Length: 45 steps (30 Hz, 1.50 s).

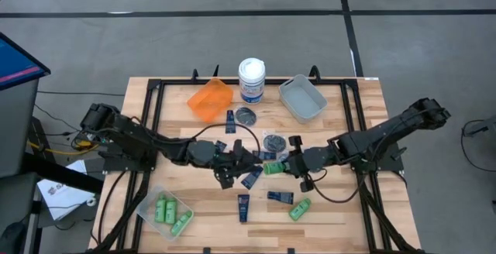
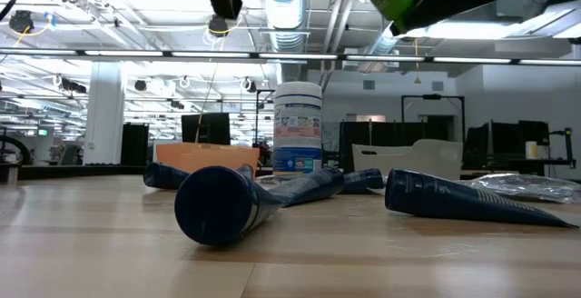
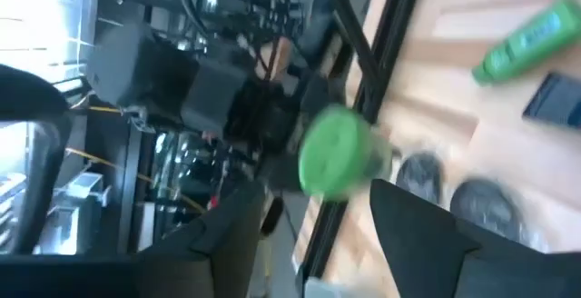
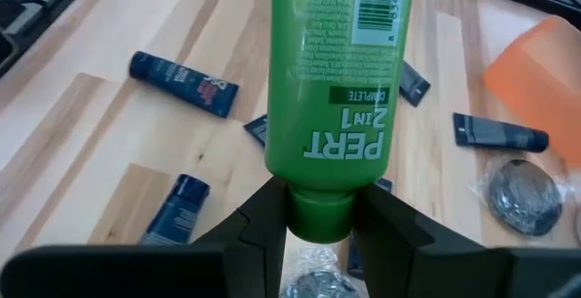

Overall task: Pick & Place Travel size toiletries
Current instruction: Put the shampoo into the white bin

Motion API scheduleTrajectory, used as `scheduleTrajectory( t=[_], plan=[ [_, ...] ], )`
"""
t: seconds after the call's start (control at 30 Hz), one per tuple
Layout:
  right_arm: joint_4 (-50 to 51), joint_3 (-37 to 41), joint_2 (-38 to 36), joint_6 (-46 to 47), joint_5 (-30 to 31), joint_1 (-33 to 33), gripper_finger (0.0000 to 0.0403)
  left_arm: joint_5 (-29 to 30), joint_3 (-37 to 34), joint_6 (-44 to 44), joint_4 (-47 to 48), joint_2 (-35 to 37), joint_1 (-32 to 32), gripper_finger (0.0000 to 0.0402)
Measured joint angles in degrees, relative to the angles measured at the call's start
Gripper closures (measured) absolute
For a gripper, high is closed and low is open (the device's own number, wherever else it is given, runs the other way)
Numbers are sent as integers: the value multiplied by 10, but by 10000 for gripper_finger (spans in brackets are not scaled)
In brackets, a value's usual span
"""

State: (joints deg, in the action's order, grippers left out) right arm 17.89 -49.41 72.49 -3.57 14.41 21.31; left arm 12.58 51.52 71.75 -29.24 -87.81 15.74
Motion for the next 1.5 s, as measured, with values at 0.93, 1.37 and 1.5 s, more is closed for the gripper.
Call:
scheduleTrajectory(
  t=[0.93, 1.37, 1.5],
  plan=[
    [-10, 0, 0, -1, -71, -53, 305, -44, 4, -26, 25, -29, -38, 83],
    [-39, 0, 53, -29, -104, -80, 305, -104, 3, -33, 21, -31, -46, 83],
    [-44, 0, 63, -31, -104, -84, 305, -105, 3, -35, 34, -33, -46, 90]
  ],
)
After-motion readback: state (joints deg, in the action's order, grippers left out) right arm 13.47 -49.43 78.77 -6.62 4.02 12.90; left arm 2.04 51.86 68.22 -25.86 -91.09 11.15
